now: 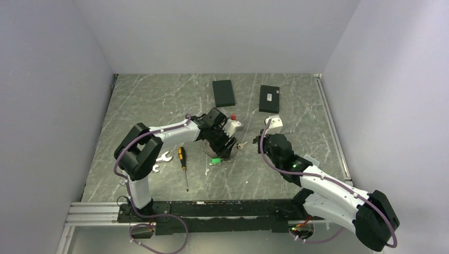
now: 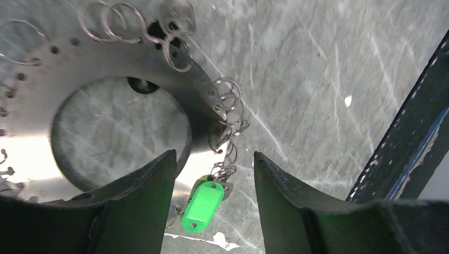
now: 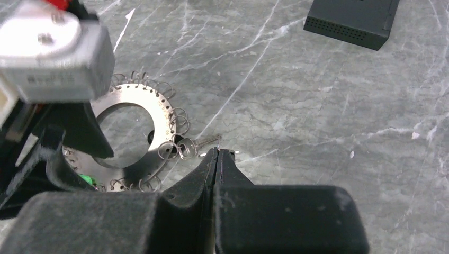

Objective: Put the keys on the keyring

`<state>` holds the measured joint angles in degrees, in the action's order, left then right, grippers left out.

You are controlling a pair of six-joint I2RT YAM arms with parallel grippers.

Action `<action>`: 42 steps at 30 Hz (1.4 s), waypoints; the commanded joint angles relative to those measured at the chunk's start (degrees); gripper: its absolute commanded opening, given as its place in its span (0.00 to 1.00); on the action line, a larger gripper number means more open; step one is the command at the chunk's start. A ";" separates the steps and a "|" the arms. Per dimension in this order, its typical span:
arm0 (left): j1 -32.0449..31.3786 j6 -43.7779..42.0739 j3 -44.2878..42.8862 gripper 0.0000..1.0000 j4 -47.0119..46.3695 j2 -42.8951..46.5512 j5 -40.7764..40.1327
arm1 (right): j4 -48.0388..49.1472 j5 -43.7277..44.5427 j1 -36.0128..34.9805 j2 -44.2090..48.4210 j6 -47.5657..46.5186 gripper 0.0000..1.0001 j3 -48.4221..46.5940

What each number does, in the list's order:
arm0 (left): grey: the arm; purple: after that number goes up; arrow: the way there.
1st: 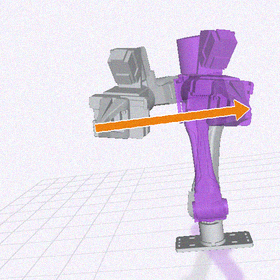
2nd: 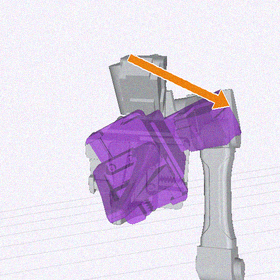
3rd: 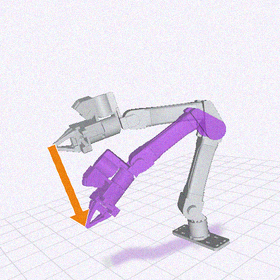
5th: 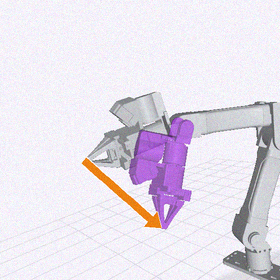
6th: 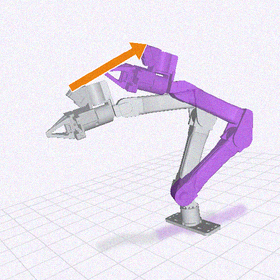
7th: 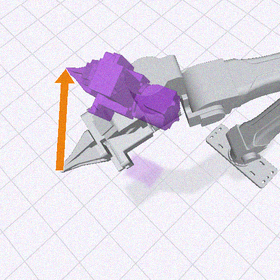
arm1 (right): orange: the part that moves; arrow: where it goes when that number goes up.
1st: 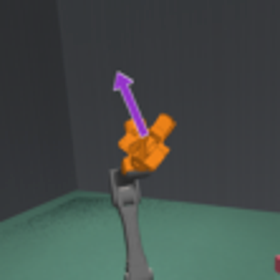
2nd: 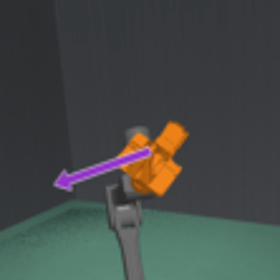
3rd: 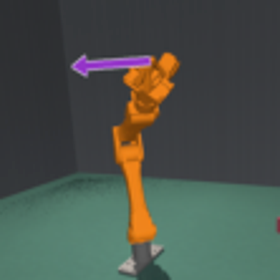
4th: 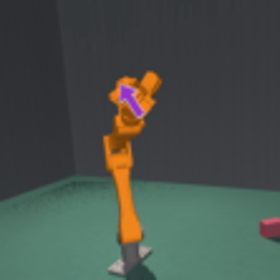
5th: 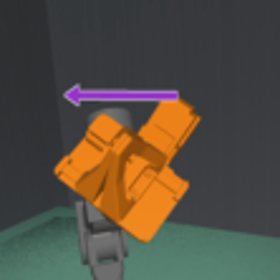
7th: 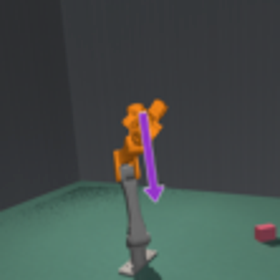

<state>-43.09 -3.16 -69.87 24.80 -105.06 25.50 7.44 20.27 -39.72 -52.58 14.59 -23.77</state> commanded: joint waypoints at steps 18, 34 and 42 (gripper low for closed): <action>-4.06 -9.91 8.12 0.33 -12.49 4.37 1.33 | 3.45 1.26 -0.43 2.29 0.79 0.00 1.34; -4.98 -7.66 10.95 0.12 -17.99 5.00 3.59 | 4.02 1.26 -0.72 3.47 0.95 0.00 2.15; -6.81 -9.36 9.10 0.09 -16.54 7.10 1.33 | 4.33 1.43 -0.70 4.00 1.05 0.00 2.62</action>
<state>-48.99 -10.92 -59.22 8.82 -101.38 27.05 8.69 20.71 -40.18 -49.84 14.83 -21.78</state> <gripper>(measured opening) 0.092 0.011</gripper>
